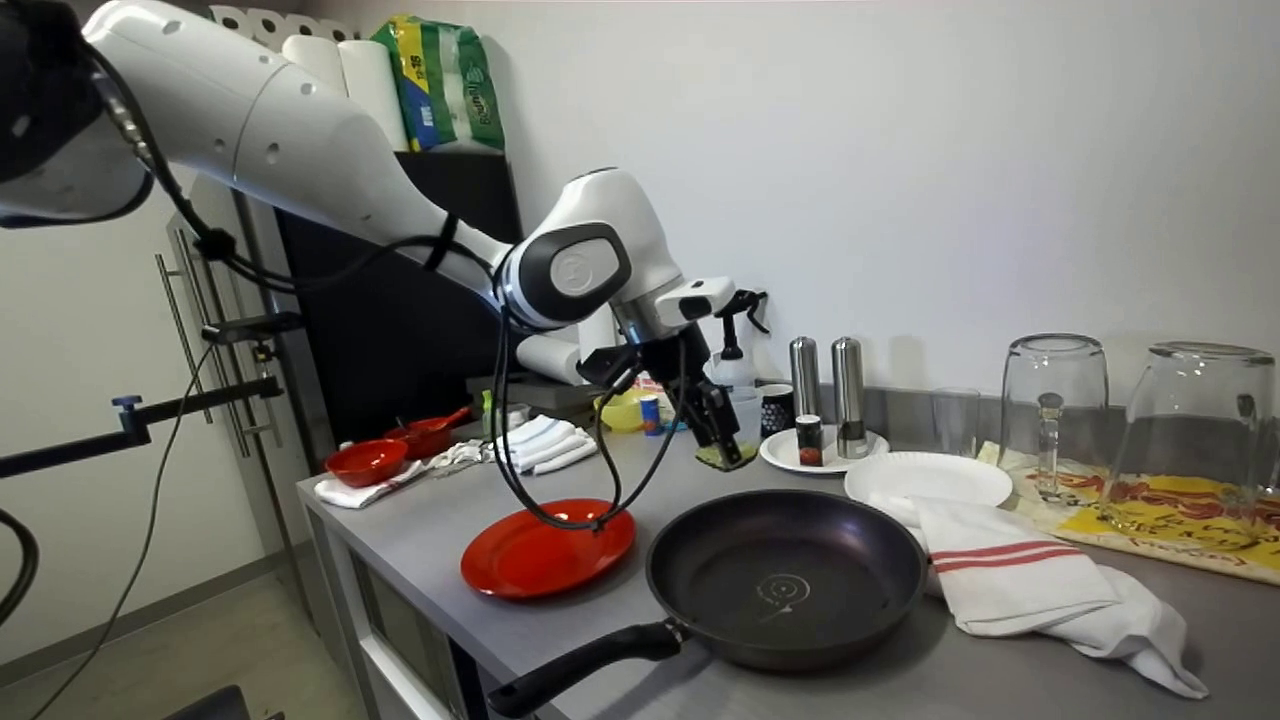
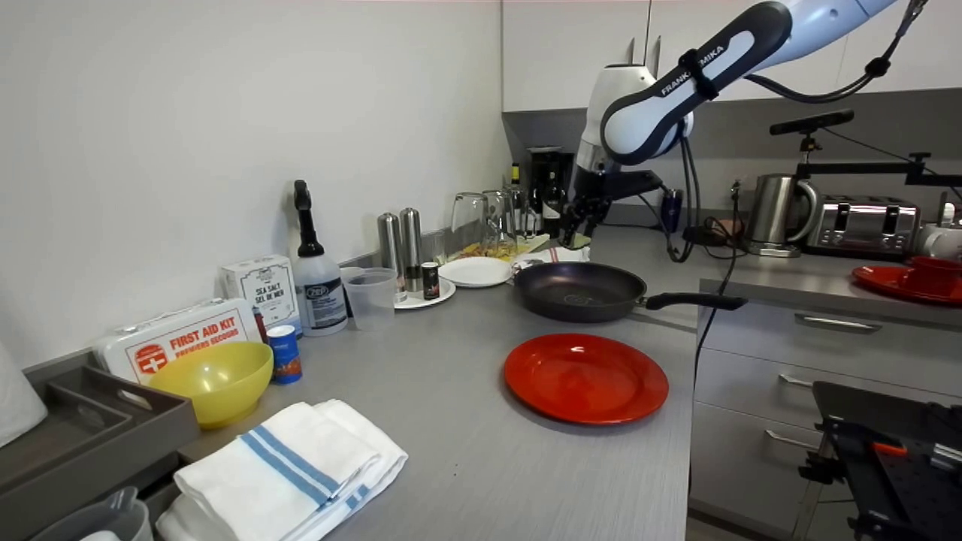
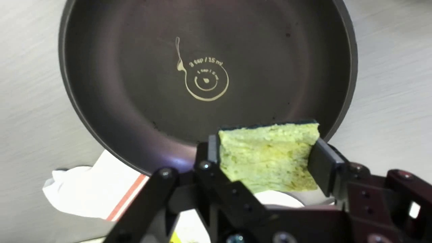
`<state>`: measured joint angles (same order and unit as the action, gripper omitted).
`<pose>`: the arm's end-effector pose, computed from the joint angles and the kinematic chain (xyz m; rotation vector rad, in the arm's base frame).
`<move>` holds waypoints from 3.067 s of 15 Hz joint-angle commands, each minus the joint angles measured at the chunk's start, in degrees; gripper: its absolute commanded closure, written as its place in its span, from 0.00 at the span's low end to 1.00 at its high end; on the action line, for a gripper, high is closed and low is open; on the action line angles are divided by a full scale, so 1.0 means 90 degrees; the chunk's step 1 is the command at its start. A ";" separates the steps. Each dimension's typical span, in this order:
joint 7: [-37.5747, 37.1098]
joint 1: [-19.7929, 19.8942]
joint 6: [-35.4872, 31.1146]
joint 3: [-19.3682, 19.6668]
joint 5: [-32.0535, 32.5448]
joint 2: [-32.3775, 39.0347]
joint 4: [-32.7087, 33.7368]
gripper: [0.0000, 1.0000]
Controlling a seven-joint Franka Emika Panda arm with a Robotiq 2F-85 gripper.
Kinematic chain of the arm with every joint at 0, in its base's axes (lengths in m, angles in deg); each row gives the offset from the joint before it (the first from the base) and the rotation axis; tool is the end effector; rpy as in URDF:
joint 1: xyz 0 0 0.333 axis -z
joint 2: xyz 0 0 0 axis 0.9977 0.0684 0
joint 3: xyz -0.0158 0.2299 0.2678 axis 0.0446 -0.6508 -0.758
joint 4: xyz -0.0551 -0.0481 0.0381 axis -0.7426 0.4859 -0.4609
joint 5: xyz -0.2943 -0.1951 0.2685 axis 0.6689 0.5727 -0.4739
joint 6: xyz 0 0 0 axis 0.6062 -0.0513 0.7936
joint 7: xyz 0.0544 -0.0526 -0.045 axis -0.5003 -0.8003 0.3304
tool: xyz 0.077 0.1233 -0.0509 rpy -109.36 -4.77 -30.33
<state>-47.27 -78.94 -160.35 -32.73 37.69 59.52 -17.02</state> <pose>0.6873 -0.2346 0.3434 2.8899 -0.6182 0.4370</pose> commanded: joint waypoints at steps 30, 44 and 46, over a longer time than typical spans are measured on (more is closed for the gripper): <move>0.1122 0.0179 -0.0239 -0.0344 -0.0310 -0.1754 -0.3655 0.61; 0.0946 0.0028 -0.1207 -0.0400 -0.0116 -0.0545 -0.3327 0.61; 0.0939 0.0028 -0.1263 -0.0390 -0.0130 -0.0401 -0.3250 0.61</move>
<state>-37.63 -78.13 -170.34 -36.62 35.35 53.55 -47.91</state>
